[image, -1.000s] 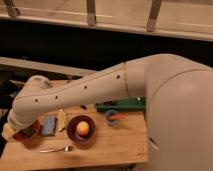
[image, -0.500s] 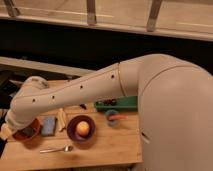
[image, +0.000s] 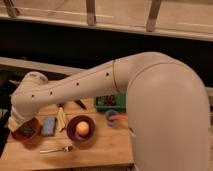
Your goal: Wipe tray with eraser
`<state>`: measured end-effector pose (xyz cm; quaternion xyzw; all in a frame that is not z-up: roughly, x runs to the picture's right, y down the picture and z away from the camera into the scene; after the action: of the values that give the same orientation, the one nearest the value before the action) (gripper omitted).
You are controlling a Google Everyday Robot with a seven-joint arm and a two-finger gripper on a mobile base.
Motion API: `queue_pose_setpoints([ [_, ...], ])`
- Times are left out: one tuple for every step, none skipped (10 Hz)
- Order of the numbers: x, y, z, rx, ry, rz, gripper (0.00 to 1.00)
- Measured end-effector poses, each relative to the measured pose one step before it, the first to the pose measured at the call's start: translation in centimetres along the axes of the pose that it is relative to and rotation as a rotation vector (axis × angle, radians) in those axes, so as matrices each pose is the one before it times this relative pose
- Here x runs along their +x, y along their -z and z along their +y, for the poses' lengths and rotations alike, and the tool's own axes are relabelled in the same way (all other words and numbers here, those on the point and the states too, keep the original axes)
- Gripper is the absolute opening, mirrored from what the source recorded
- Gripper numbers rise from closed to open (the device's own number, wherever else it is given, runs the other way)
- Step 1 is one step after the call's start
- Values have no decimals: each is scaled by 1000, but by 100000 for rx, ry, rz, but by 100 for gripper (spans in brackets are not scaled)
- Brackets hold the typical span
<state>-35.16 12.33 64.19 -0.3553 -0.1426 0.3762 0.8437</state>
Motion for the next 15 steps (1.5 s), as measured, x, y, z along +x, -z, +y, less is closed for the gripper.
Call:
queue_pose_setpoints([
  [-176, -202, -658, 869, -85, 502, 64],
  [256, -376, -1495, 1693, -1076, 1206, 64],
  [443, -378, -689, 501, -920, 958, 64],
  [418, -503, -150, -442, -587, 528, 64],
  [359, -696, -16, -953, -1235, 407, 64],
  [208, -940, -21, -1261, -1363, -334, 64],
  [-51, -53, 31, -122, -130, -187, 64],
  [29, -32, 5, -41, -47, 58, 64],
  [-11, 96, -189, 254, -151, -212, 64],
  [17, -29, 51, 58, -1, 185, 64],
  [5, -52, 116, 104, 24, 299, 64],
  [44, -419, 10, -1128, -1817, -230, 64],
  [39, -759, -308, -1835, -3269, -1032, 64],
  [-421, -1034, 53, -1586, -1342, -961, 64],
  [-758, -857, 429, -1303, 162, -677, 64],
])
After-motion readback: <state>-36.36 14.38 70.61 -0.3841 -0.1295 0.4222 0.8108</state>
